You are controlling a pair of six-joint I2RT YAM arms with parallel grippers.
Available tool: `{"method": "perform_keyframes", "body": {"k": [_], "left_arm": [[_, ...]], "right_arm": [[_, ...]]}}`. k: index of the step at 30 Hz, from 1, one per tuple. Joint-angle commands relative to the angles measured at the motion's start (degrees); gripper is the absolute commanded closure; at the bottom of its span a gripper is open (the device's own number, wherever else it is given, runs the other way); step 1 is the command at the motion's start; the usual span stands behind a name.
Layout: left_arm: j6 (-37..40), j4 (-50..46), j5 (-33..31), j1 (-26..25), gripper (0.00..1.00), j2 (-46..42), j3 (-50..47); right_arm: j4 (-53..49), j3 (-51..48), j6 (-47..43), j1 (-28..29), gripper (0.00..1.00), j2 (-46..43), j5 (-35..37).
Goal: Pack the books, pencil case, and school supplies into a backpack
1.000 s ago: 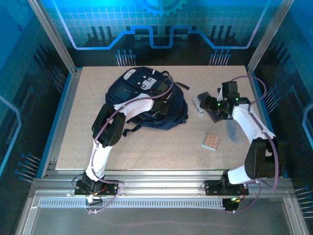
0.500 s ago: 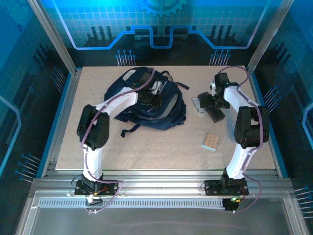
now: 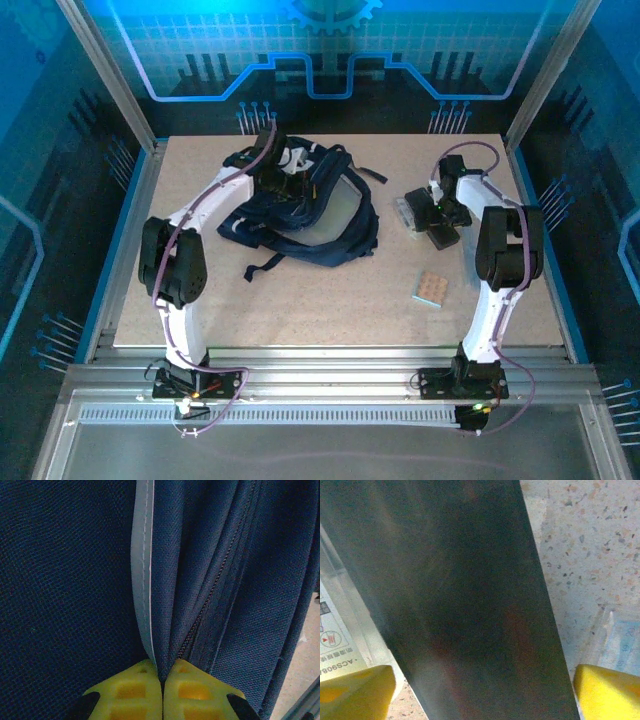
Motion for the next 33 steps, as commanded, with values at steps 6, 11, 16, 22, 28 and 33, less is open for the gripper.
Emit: {"method": "perform_keyframes", "body": {"k": [6, 11, 16, 22, 28, 33], "left_arm": [[-2.9, 0.2, 4.0, 0.7, 1.00, -4.8, 2.2], [-3.9, 1.4, 4.8, 0.7, 1.00, -6.0, 1.6], [-4.6, 2.9, 4.9, 0.8, 1.00, -6.6, 1.2], [-6.5, 6.2, 6.4, 1.6, 1.00, -6.6, 0.5], [-8.0, 8.6, 8.3, 1.7, 1.00, -5.4, 0.8], [-10.9, 12.8, 9.8, 1.6, 1.00, -4.8, -0.2]], "right_arm": [[-1.8, 1.8, -0.6, -0.9, 0.24, 3.4, 0.5], [-1.1, 1.2, -0.3, -0.6, 0.23, 2.3, 0.6], [-1.4, 1.8, 0.4, 0.4, 0.24, 3.8, 2.8], [-1.1, 1.2, 2.2, 0.8, 0.46, -1.8, 0.2], [-4.5, 1.6, 6.0, 2.0, 0.49, -11.1, -4.3], [-4.8, 1.9, 9.4, 6.0, 0.50, -16.5, -11.6]]}}
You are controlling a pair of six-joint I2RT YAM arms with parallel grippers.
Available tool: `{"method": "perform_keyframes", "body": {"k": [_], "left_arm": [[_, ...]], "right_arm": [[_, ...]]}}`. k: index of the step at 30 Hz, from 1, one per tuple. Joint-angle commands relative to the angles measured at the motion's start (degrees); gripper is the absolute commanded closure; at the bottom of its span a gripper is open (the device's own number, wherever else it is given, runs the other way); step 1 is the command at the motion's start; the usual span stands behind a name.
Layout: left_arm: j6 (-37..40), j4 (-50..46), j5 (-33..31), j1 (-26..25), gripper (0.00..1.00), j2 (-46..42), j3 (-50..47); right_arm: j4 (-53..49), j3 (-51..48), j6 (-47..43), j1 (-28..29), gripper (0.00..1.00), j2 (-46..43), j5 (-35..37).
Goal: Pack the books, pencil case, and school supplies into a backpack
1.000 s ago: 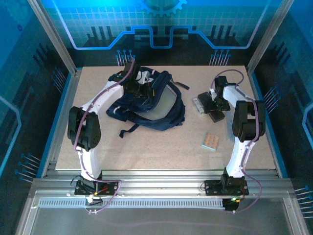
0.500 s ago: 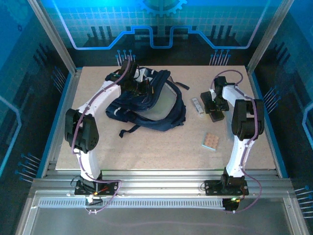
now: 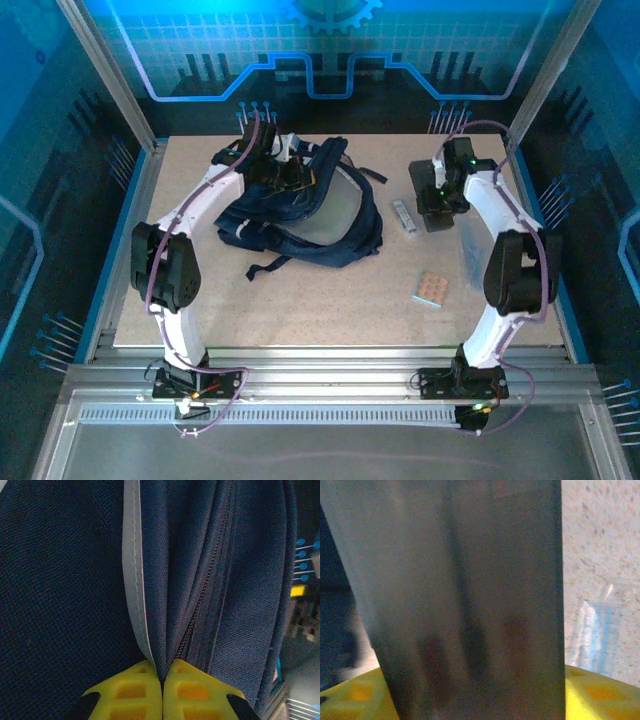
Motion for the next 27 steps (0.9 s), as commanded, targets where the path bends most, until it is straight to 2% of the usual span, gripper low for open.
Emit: {"method": "perform_keyframes", "body": {"k": [1, 6, 13, 16, 20, 22, 27], "left_arm": [[-3.4, 9.2, 5.4, 0.0, 1.00, -1.9, -0.9], [-7.3, 15.5, 5.7, -0.2, 1.00, -3.1, -4.6], [-10.4, 19.8, 6.0, -0.6, 1.00, -5.1, -6.9], [-11.1, 20.0, 6.3, -0.7, 1.00, -5.4, -6.7], [-11.5, 19.7, 6.7, -0.7, 1.00, -5.5, -5.9], [-11.8, 19.6, 6.7, -0.6, 1.00, -5.6, -5.6], [-12.5, 19.8, 6.8, -0.5, 1.00, -5.9, -5.0]], "right_arm": [[-1.1, 0.8, 4.5, 3.9, 0.49, -3.0, -7.9], [5.8, 1.1, 13.6, 9.8, 0.49, -1.6, -16.5], [18.4, 3.9, 27.4, 16.6, 0.51, 7.6, -24.1], [18.1, 9.3, 31.6, 19.7, 0.51, 14.3, -23.4], [22.0, 13.6, 37.0, 22.5, 0.51, 20.5, -26.1], [23.8, 16.6, 39.1, 23.8, 0.45, 22.9, -27.9], [28.4, 18.3, 39.8, 24.8, 0.18, 23.8, -32.7]]}}
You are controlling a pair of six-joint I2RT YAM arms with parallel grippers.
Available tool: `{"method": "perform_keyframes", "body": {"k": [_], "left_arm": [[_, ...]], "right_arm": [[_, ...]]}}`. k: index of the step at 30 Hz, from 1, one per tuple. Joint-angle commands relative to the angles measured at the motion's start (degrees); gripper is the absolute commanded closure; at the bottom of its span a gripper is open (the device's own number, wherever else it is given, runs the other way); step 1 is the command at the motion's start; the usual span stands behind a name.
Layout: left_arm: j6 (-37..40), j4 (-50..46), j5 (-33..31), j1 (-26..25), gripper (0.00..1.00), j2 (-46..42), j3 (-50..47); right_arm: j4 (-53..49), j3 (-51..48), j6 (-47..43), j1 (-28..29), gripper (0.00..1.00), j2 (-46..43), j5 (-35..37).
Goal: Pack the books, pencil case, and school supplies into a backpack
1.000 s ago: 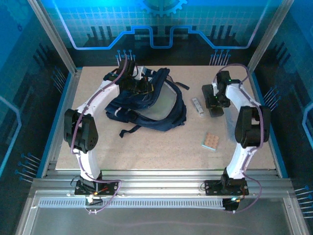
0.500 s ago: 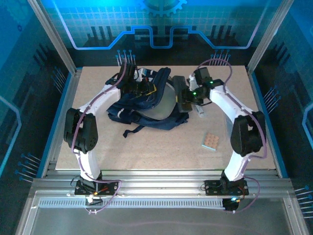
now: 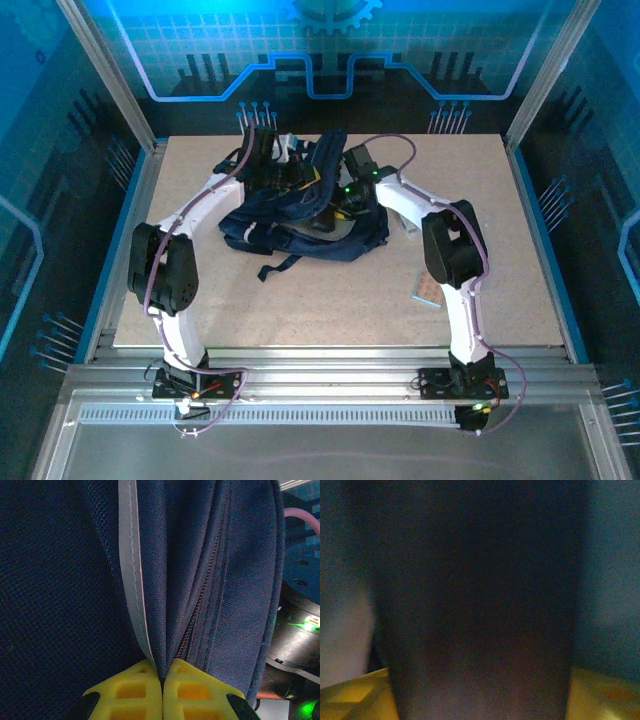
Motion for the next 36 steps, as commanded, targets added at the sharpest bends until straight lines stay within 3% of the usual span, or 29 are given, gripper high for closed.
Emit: {"method": "perform_keyframes", "body": {"k": [1, 5, 10, 17, 21, 27, 33, 36], "left_arm": [[-1.0, 5.9, 3.8, -0.3, 1.00, -4.7, 2.5], [-1.9, 7.3, 3.7, 0.2, 1.00, -5.7, 2.6], [-2.4, 8.3, 3.6, 0.5, 1.00, -6.0, 2.9], [-2.4, 10.5, 4.1, 0.5, 1.00, -6.0, -0.4], [-2.0, 10.5, 4.2, 0.5, 1.00, -6.5, -1.7], [-2.0, 10.5, 4.1, 0.5, 1.00, -7.6, -2.4], [-2.1, 10.4, 3.7, 0.5, 1.00, -8.5, -3.9], [-2.2, 10.5, 3.5, 0.5, 1.00, -8.5, -4.6]], "right_arm": [[5.8, 2.8, 0.9, 0.8, 0.15, -0.7, -5.5], [5.1, -2.3, -1.3, -1.3, 0.08, -5.6, -4.5], [1.5, -8.6, -6.1, -5.1, 0.11, -14.9, -1.8], [-14.2, -11.9, -21.3, -12.2, 0.12, -25.0, 11.5], [-19.6, -12.2, -31.2, -15.5, 0.14, -24.4, 21.5], [-22.3, -11.6, -38.5, -16.8, 0.23, -18.1, 28.8], [-21.3, -11.3, -40.1, -17.2, 0.25, -13.3, 33.3], [-23.1, -11.3, -35.1, -18.3, 0.24, -12.6, 41.3]]}}
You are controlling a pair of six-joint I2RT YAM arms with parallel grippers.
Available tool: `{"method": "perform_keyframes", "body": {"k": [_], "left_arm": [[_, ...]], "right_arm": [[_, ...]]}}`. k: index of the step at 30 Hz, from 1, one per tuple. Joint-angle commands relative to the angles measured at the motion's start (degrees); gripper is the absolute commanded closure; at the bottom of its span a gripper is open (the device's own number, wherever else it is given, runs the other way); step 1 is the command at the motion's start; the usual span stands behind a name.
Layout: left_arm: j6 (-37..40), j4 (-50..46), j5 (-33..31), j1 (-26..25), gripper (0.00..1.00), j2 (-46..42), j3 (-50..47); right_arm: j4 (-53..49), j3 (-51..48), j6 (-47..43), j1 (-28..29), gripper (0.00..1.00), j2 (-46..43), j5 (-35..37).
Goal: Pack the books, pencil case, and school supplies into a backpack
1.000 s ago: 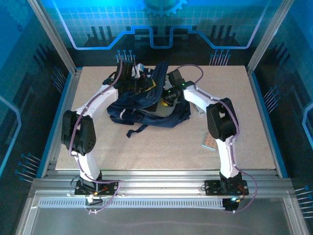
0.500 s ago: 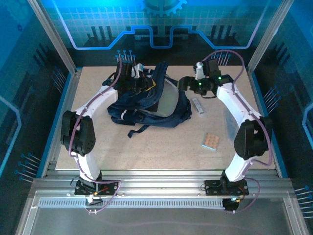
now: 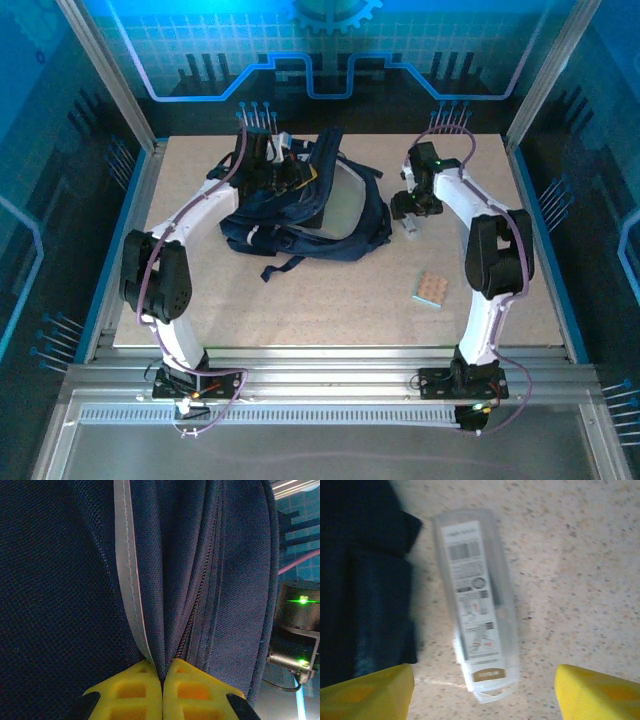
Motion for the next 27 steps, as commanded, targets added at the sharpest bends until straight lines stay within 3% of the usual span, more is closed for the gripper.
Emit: {"method": "perform_keyframes", "body": {"k": [1, 7, 12, 15, 22, 27], "left_arm": [[-0.2, 5.9, 3.3, -0.2, 1.00, -4.8, -0.2], [-0.3, 7.0, 2.7, -0.2, 1.00, -5.1, -2.2], [-0.3, 6.8, 3.0, -0.2, 1.00, -4.4, -2.0], [-0.5, 7.1, 3.4, -0.2, 1.00, -3.6, -1.4], [-1.2, 7.5, 5.0, -0.2, 1.00, -2.1, 0.8], [-0.9, 7.5, 5.0, -0.2, 1.00, -2.5, 0.8]], "right_arm": [[-3.0, -0.9, 3.7, -2.3, 0.22, -0.3, 10.9], [-0.2, -10.2, 9.3, -9.7, 0.00, -5.8, 15.2], [2.2, -15.9, 8.9, -18.3, 0.00, -8.4, 7.0], [1.9, -16.2, 8.6, -20.4, 0.00, -6.7, 3.1], [1.5, -17.9, 10.5, -24.4, 0.00, -3.9, 2.7], [0.7, -16.9, 10.3, -23.1, 0.01, -2.1, 4.4]]}}
